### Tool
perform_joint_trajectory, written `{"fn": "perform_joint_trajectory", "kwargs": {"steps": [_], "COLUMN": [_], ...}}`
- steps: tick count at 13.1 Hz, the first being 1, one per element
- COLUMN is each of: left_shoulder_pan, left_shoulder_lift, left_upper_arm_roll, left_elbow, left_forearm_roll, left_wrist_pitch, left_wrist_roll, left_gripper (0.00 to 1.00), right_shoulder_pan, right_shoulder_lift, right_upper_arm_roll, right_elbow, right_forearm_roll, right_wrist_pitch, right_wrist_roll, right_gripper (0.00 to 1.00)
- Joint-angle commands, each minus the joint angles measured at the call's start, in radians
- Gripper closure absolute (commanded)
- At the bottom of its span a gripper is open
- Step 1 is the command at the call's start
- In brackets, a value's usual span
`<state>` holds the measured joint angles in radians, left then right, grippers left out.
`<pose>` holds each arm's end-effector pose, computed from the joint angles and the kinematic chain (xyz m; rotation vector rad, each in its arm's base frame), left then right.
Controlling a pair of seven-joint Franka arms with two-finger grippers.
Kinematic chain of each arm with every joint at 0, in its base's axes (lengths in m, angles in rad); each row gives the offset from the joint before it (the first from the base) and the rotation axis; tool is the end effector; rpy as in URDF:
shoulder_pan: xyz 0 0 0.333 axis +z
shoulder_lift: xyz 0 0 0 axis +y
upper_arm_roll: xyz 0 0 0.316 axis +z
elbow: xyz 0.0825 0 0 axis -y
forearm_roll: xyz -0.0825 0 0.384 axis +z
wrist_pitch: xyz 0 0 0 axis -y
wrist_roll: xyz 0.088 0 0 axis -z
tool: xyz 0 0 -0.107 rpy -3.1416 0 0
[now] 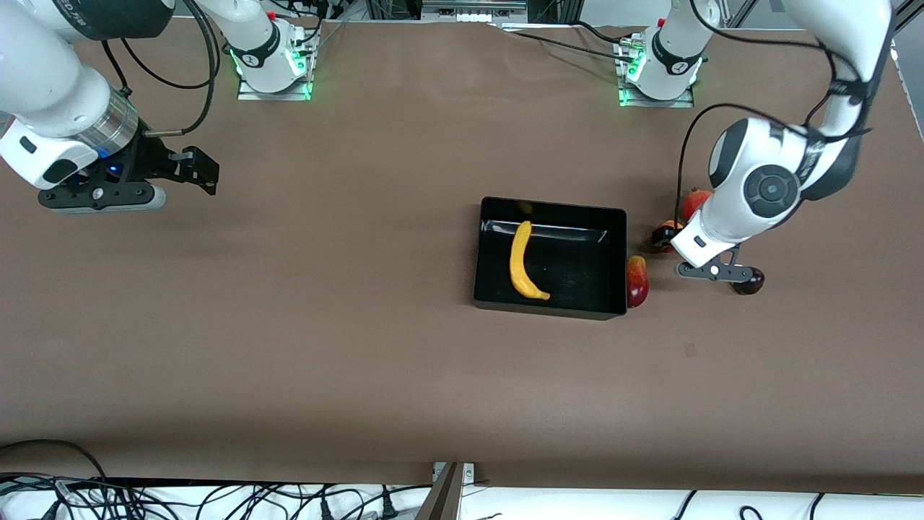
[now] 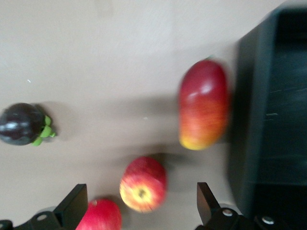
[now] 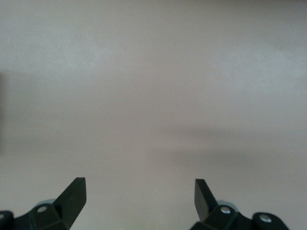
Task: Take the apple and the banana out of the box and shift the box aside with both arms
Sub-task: 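Lift the apple out with the left gripper and set it beside the tray, then reach the left gripper back into the tray and grasp the yellow banana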
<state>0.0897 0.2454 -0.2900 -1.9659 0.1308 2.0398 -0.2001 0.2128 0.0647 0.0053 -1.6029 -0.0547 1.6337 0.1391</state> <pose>0.5734 -0.1035 0.3413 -3.0592 0.1011 0.2263 0.5648 0.1194 0.5782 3.0793 0.1284 -0.0366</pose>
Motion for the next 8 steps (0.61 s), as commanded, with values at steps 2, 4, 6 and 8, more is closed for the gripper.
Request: {"fn": "perform_joint_trajectory", "kwargs": {"steps": [2,4,6,8], "left_shoulder_pan": [-0.149,-0.233,-0.283,-0.335], "left_shoulder_lift": [0.17,0.256,0.327,0.377], "left_upper_arm_roll": [-0.047,-0.046,-0.046,-0.046], "left_elbow": [0.35,0.424,0.469,0.46], "left_forearm_roll": [-0.105,-0.099,-0.103,-0.102], "left_wrist_pitch": [-0.269,-0.244,-0.167,-0.066], "left_wrist_roll": [-0.062,-0.061,-0.064,-0.111], "left_gripper": [0.0,0.0,0.0,0.0], "right_shoulder_pan": [0.002,0.002,0.002,0.002], "right_shoulder_lift": [-0.002,-0.002,-0.002,-0.002], "right_upper_arm_roll": [0.002,0.002,0.002,0.002], "right_elbow": [0.011,0.011,0.011,0.011], "right_forearm_roll": [-0.002,-0.002,-0.002,-0.004], "right_wrist_pitch": [-0.005,-0.005,-0.005,-0.005], "right_wrist_roll": [0.0,0.0,-0.001,-0.001], "right_gripper": [0.0,0.0,0.0,0.0]}}
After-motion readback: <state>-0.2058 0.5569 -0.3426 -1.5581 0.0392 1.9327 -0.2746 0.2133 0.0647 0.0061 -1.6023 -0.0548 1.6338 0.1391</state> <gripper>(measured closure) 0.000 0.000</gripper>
